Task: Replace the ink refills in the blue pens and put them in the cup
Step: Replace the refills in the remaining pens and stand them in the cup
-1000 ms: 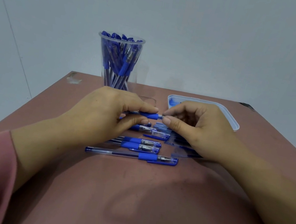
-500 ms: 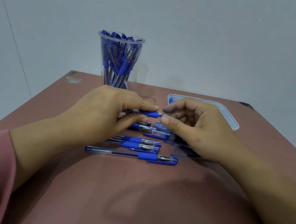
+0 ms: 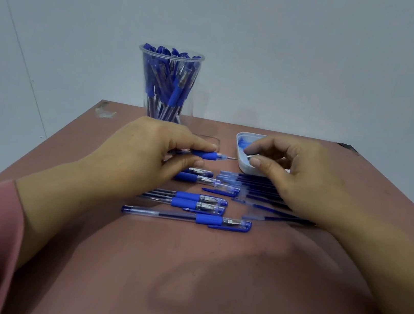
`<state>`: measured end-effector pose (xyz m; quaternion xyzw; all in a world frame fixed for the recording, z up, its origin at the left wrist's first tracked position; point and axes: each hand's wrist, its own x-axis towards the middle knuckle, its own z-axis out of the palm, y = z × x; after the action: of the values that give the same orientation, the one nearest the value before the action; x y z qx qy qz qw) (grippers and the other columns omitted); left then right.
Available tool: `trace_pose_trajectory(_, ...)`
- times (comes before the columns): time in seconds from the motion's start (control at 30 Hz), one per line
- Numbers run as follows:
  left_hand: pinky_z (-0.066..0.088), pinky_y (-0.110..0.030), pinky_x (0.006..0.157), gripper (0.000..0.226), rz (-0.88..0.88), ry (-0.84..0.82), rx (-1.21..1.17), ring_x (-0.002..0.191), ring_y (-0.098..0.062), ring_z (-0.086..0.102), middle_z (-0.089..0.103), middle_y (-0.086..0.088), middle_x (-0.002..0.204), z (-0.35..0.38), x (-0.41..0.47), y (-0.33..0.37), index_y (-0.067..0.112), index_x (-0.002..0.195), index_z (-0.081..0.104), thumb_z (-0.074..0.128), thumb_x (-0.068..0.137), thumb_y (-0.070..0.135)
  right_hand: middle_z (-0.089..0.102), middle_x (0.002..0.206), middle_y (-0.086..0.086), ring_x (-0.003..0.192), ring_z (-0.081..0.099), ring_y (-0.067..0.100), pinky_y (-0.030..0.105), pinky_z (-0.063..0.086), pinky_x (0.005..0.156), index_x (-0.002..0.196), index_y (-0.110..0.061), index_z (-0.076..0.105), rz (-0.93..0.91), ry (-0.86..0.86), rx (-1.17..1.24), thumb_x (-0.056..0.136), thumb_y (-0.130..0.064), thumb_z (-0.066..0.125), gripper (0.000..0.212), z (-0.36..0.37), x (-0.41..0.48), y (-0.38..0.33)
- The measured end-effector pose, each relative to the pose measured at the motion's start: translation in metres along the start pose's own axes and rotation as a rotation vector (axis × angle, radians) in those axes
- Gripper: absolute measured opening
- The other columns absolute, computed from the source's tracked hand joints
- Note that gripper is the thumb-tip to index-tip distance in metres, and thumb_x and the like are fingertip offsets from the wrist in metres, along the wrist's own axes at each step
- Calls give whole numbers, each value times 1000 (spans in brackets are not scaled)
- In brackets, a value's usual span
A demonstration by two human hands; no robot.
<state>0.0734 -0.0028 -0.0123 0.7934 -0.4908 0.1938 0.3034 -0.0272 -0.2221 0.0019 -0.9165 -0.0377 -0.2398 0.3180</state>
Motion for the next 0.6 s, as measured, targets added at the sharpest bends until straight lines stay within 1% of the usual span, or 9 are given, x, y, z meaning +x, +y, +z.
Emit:
trace_pose_trajectory(0.03, 39, -1, 72, 32, -13, -1, 9, 84, 20, 54, 52, 44, 82, -1, 0, -1, 38, 114, 68, 69, 86, 25, 68, 84, -21, 83, 61, -4, 10, 45, 74, 82, -45, 62, -17, -32, -58, 89, -19, 66, 27, -2, -1, 0)
trace_pose_trajectory(0.1, 42, -4, 70, 32, -35, -5, 31, 82, 15, 56, 53, 42, 82, -2, 0, -4, 43, 114, 66, 69, 86, 28, 65, 89, -22, 87, 58, -5, 8, 43, 75, 85, -45, 62, -44, -173, -166, 91, -20, 63, 26, -4, -4, -3)
trace_pose_trajectory(0.17, 45, -8, 70, 32, -50, -6, 35, 83, 9, 58, 56, 37, 83, -2, 0, -4, 43, 114, 66, 69, 86, 28, 61, 90, -21, 89, 53, -7, 6, 39, 76, 94, -37, 67, -94, -306, -242, 92, -18, 61, 20, -2, -5, -6)
trace_pose_trajectory(0.2, 47, -11, 71, 32, -54, -5, 34, 85, 6, 59, 59, 34, 85, -2, 0, -4, 42, 114, 67, 69, 86, 28, 58, 89, -21, 90, 50, -8, 6, 37, 77, 98, -31, 69, -130, -334, -271, 93, -17, 60, 18, -1, -5, -7)
trace_pose_trajectory(0.3, 52, -21, 72, 31, -62, -2, 37, 87, 2, 60, 66, 25, 90, 0, 0, -4, 40, 114, 68, 69, 85, 27, 47, 82, -25, 87, 43, -15, 2, 32, 78, 102, -23, 71, -225, -361, -325, 93, -15, 60, 16, 5, -2, -8)
trace_pose_trajectory(0.4, 52, -21, 72, 32, -63, -7, 36, 86, 2, 60, 59, 32, 86, -1, 0, -5, 41, 114, 67, 69, 85, 27, 46, 83, -23, 86, 40, -12, 4, 32, 79, 103, -24, 70, -267, -386, -362, 93, -16, 61, 16, 10, 1, -8)
trace_pose_trajectory(0.43, 52, -22, 72, 32, -65, -8, 39, 85, 1, 60, 60, 31, 86, -1, 0, -5, 41, 114, 67, 69, 85, 27, 46, 84, -22, 87, 39, -11, 5, 32, 80, 103, -26, 70, -267, -391, -364, 93, -17, 60, 17, 10, 1, -8)
trace_pose_trajectory(0.53, 54, -25, 73, 31, -63, -7, 38, 84, 0, 62, 69, 22, 94, -1, 0, -5, 39, 114, 68, 69, 85, 26, 51, 92, -15, 89, 38, -2, 14, 35, 83, 109, -30, 69, -243, -408, -369, 94, -20, 58, 21, 10, 0, -6)
trace_pose_trajectory(0.6, 53, -21, 72, 31, -61, -5, 32, 86, 2, 61, 66, 26, 92, -1, 0, -4, 39, 114, 68, 69, 85, 26, 55, 98, -9, 95, 41, 3, 22, 37, 86, 112, -32, 67, -220, -406, -360, 95, -22, 57, 23, 10, 0, -6)
